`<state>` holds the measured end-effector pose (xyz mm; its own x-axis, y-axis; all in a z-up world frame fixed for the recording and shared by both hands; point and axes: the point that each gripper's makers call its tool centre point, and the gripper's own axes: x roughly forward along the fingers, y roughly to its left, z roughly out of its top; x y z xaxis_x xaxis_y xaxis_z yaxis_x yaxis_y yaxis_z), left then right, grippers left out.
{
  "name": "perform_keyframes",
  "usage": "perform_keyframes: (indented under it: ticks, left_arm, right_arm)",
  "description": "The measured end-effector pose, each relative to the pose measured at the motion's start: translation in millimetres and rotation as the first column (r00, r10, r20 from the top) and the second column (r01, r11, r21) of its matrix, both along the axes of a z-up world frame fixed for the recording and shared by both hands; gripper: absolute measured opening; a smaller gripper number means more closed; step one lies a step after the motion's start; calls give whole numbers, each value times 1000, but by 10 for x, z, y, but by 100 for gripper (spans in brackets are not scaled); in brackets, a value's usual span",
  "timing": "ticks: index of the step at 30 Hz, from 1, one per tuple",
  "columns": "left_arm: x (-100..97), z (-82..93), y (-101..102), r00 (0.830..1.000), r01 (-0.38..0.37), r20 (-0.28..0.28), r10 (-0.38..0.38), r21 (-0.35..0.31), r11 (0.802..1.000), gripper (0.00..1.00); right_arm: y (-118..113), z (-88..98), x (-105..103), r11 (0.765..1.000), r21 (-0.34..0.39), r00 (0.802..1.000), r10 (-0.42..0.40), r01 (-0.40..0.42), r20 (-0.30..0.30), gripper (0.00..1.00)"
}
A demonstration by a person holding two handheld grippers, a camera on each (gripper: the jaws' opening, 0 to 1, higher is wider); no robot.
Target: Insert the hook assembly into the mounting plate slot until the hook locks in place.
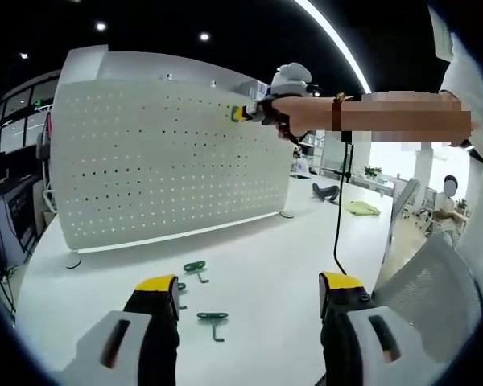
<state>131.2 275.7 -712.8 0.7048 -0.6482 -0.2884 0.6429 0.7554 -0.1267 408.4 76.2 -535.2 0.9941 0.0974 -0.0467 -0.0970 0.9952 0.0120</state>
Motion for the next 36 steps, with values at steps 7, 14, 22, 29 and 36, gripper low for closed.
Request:
perform_keyframes:
  ticks: [7,14,22,29,36]
  left_arm:
    - [-15,-20,-12,1000,4,-9,-4,1,1000,73]
    - [12,-30,-18,1000,7,-11,-7,9,1000,72]
    - [31,-122,23,999,-12,-47,12,2,1000,68]
    - [14,-200,22,998,-5,-64,7,29,1000,66]
    - [-6,-271,19,997,17,-71,-11,79,997,65]
  right_arm:
    - [8,70,29,1000,-21,1000,15,-15,19,6]
    - [5,33,1,999,-18,1000,26,-26,12,9]
    - [-19,32,-113,999,-14,999,33,-33,23,10]
    - [-50,-97,-229,999,11,999,40,-40,11,11]
    - [-19,-307,-405,998,21,998,62,-62,-13,11]
